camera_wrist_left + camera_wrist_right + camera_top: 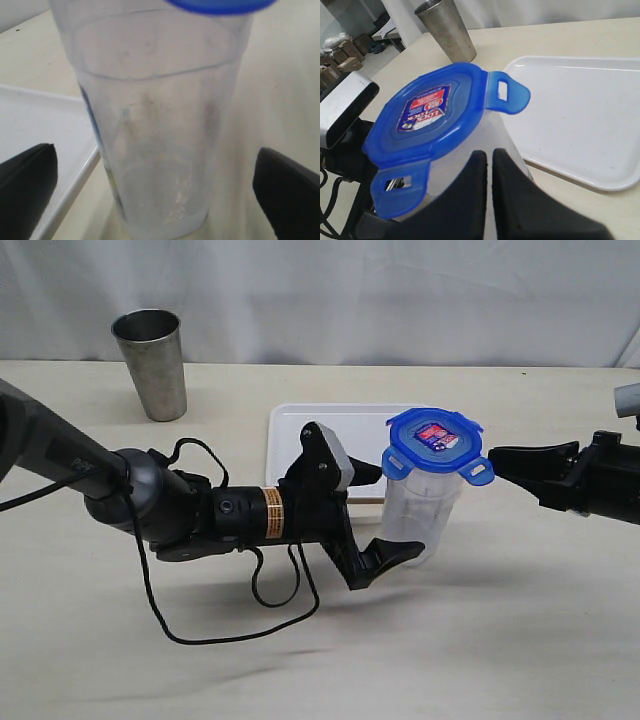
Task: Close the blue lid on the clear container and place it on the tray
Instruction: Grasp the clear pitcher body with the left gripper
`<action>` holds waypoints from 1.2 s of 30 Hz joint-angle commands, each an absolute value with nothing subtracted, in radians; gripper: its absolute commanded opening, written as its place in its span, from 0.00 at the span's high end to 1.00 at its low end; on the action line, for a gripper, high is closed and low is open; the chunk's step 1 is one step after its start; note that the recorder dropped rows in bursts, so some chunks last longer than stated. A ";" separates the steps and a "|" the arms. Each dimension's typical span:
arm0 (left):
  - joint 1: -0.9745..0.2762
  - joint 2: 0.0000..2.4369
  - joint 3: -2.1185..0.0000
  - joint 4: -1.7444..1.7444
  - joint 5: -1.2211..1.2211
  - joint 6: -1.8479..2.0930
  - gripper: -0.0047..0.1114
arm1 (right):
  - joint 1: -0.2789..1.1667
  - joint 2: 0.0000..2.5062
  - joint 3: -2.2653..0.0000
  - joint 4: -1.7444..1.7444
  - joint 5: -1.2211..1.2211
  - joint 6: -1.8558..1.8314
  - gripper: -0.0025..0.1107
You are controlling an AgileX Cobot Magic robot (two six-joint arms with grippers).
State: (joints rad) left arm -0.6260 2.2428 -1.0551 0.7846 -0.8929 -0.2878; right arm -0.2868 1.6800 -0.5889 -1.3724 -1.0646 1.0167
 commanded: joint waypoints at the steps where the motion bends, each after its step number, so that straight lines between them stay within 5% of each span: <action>1: -0.629 2.244 -1.060 0.759 -0.906 -0.298 0.05 | -0.288 1.678 -0.590 -1.365 -1.061 1.009 0.94; 36: -0.774 2.347 -1.200 0.432 -0.893 -0.132 0.05 | -0.288 1.678 -0.590 -1.365 -1.061 1.009 0.94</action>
